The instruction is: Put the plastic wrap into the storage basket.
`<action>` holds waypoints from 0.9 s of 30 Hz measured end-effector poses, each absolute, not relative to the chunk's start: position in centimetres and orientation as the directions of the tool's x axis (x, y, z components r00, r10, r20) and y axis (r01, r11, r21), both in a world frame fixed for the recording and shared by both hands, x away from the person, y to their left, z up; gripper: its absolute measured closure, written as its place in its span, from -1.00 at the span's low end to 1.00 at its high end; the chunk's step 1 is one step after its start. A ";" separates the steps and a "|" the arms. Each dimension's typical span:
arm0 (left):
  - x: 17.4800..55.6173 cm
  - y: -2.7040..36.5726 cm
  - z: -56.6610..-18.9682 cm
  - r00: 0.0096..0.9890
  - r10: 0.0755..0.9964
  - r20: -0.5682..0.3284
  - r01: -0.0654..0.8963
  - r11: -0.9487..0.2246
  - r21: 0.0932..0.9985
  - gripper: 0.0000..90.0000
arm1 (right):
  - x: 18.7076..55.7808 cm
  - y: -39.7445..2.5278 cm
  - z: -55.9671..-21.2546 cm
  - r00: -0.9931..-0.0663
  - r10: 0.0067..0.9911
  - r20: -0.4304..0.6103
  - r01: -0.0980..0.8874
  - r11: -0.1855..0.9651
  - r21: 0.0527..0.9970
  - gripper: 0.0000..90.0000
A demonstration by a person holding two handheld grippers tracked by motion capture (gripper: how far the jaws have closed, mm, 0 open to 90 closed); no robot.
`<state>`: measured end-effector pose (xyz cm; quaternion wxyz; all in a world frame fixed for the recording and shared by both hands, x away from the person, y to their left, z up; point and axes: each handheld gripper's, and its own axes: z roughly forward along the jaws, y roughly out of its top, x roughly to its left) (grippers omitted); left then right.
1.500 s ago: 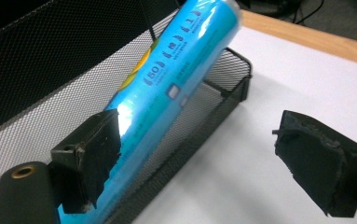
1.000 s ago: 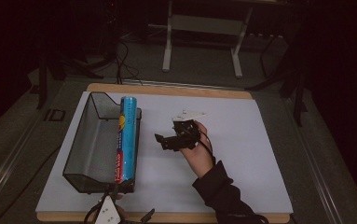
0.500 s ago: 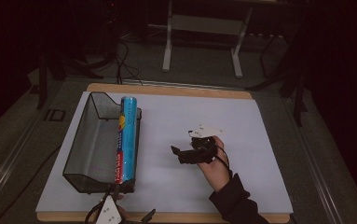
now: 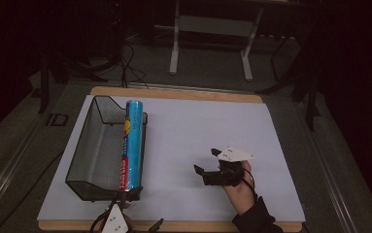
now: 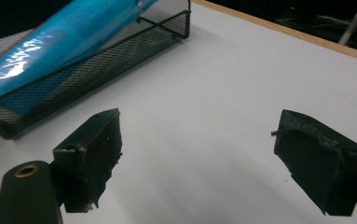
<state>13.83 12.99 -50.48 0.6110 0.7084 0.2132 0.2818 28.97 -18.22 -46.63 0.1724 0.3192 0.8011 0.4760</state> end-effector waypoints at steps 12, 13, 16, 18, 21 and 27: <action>13.8 12.9 -50.5 0.753 0.643 0.140 -0.042 -0.166 0.985 -0.98 | 27.8 -20.8 -48.1 -0.685 0.729 -0.010 0.339 0.330 0.881 -0.67; 13.8 12.9 -50.5 0.753 0.643 0.140 -0.042 -0.166 0.985 -0.98 | 27.8 -21.0 -48.2 -0.682 0.731 -0.009 0.339 0.327 0.882 -0.67; 13.8 12.9 -50.5 0.753 0.644 0.137 -0.039 -0.164 0.986 -0.98 | 27.4 -21.5 -48.4 -0.671 0.741 -0.022 0.324 0.320 0.890 -0.67; 13.8 12.8 -50.5 0.755 0.642 0.137 -0.039 -0.165 0.986 -0.98 | 27.1 -21.9 -48.6 -0.667 0.745 -0.031 0.309 0.314 0.898 -0.67; 13.8 12.8 -50.5 0.756 0.640 0.138 -0.040 -0.165 0.985 -0.98 | 26.7 -22.3 -48.9 -0.667 0.744 -0.035 0.306 0.316 0.898 -0.67; 13.8 12.7 -50.6 0.758 0.638 0.137 -0.038 -0.166 0.985 -0.98 | 26.1 -23.2 -49.5 -0.652 0.757 -0.038 0.314 0.315 0.895 -0.67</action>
